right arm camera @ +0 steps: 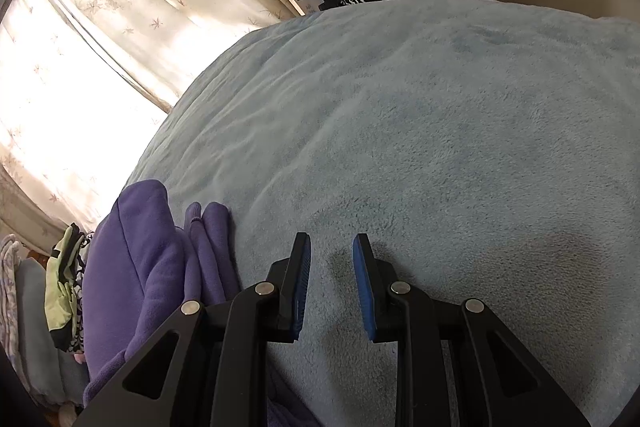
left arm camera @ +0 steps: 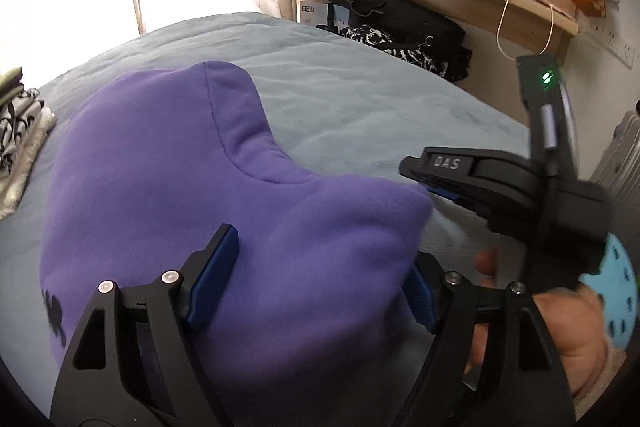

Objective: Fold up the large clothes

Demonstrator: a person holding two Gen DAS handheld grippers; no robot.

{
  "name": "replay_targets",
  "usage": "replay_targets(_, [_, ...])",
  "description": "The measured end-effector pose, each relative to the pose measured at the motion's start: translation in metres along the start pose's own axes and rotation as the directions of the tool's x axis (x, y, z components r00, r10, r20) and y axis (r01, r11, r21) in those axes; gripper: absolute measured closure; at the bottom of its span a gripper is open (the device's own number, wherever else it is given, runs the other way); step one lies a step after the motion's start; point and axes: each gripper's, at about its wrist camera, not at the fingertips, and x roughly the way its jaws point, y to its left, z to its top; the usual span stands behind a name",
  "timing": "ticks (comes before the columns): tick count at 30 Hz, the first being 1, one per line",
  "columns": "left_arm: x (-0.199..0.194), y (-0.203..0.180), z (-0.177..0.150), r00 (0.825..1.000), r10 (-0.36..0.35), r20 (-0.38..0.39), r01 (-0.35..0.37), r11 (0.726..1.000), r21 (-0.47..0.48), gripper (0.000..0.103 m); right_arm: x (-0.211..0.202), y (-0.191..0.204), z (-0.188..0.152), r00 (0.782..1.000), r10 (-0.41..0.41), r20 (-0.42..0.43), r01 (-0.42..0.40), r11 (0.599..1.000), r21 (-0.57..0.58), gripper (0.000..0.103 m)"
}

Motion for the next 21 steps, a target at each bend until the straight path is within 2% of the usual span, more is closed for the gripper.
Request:
replay_targets(5, [-0.033,0.002,0.014,1.000,-0.015,0.019,0.016,0.999,-0.038,0.029,-0.004,0.001,0.001,1.000,-0.001,0.012,0.001,1.000,-0.013,0.081])
replay_targets(10, [-0.086,0.017,0.024,0.993,-0.002,0.118,0.012,0.996,-0.090,0.029,-0.025,0.018,0.002,0.999,0.021,0.033,-0.019,0.999,-0.046,0.081])
replay_targets(12, [-0.102,0.024,0.027,0.989,0.017,0.147,-0.002,0.994,-0.108,0.028,-0.040,0.028,0.003,0.998,0.053,0.030,-0.050,0.996,-0.076,0.081])
replay_targets(16, [-0.126,0.050,0.026,0.979,0.128,0.160,-0.102,0.981,-0.164,0.026,-0.068,0.048,0.008,0.994,0.106,-0.008,-0.106,0.980,-0.170,0.080])
replay_targets(19, [-0.128,0.078,0.017,0.959,0.273,0.075,-0.251,0.943,-0.219,0.026,-0.082,0.065,0.010,0.988,0.150,-0.044,-0.156,0.957,-0.244,0.073])
replay_targets(21, [-0.127,0.099,0.009,0.954,0.299,0.007,-0.286,0.920,-0.268,0.026,-0.087,0.077,0.011,0.979,0.183,-0.087,-0.200,0.936,-0.291,0.051])
